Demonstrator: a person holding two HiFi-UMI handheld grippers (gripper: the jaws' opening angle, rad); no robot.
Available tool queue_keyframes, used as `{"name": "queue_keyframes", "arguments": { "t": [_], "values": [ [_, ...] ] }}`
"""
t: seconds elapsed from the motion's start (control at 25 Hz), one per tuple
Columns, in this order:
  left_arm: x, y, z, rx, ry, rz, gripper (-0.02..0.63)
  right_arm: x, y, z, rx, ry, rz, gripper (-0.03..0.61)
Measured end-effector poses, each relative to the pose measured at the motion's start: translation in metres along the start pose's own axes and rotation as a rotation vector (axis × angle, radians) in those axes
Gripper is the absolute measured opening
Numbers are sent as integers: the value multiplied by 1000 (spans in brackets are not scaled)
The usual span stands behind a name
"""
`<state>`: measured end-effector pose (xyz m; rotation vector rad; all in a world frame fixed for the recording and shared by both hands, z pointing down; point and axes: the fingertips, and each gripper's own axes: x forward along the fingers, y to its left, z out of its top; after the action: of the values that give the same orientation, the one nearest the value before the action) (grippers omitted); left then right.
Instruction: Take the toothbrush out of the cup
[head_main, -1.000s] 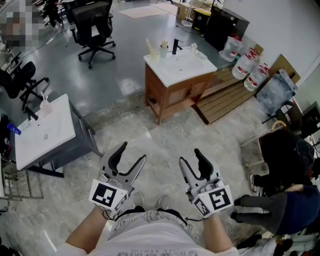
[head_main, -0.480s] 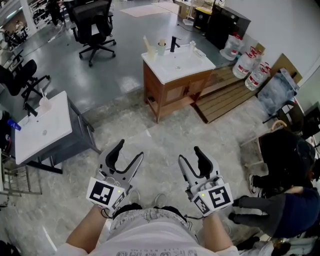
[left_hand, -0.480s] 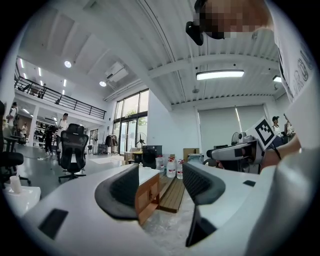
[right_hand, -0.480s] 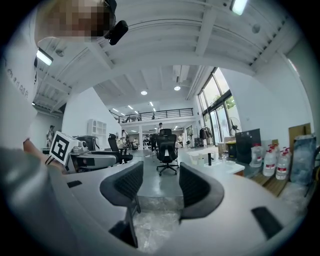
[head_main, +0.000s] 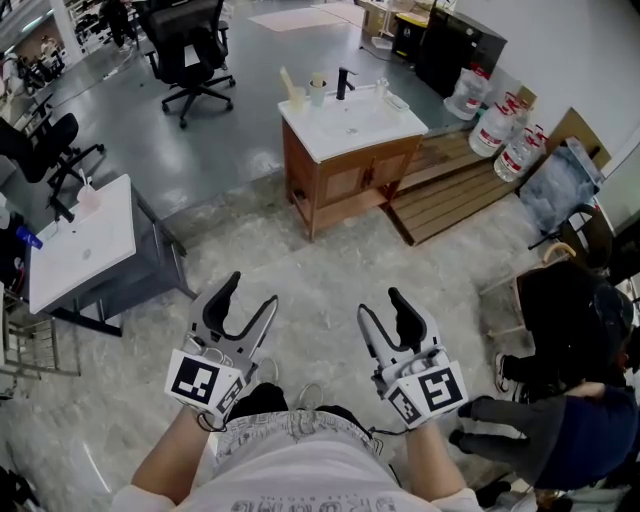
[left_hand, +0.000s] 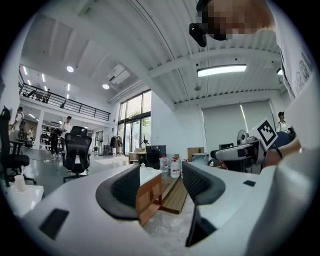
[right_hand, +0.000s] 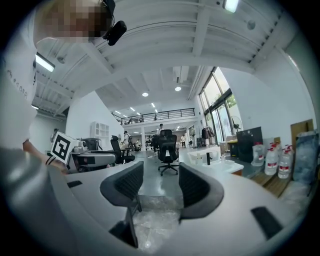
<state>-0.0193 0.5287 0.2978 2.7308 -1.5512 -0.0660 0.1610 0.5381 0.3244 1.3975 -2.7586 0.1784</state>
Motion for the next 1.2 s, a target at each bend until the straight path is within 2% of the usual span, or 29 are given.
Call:
{"name": "queue_keyframes", "arguments": {
  "t": [0.28, 0.64, 0.88, 1.2],
  "values": [
    [24, -5, -1, 2, 0, 2, 287, 4, -25, 1, 4, -4, 3, 235],
    [60, 14, -4, -5, -12, 10, 287, 34, -51, 4, -5, -5, 7, 232],
    [91, 43, -16, -17, -6, 6, 287, 73, -69, -3, 4, 11, 1, 229],
    [142, 106, -31, -40, 18, -4, 287, 151, -88, -7, 15, 46, -1, 229]
  ]
}}
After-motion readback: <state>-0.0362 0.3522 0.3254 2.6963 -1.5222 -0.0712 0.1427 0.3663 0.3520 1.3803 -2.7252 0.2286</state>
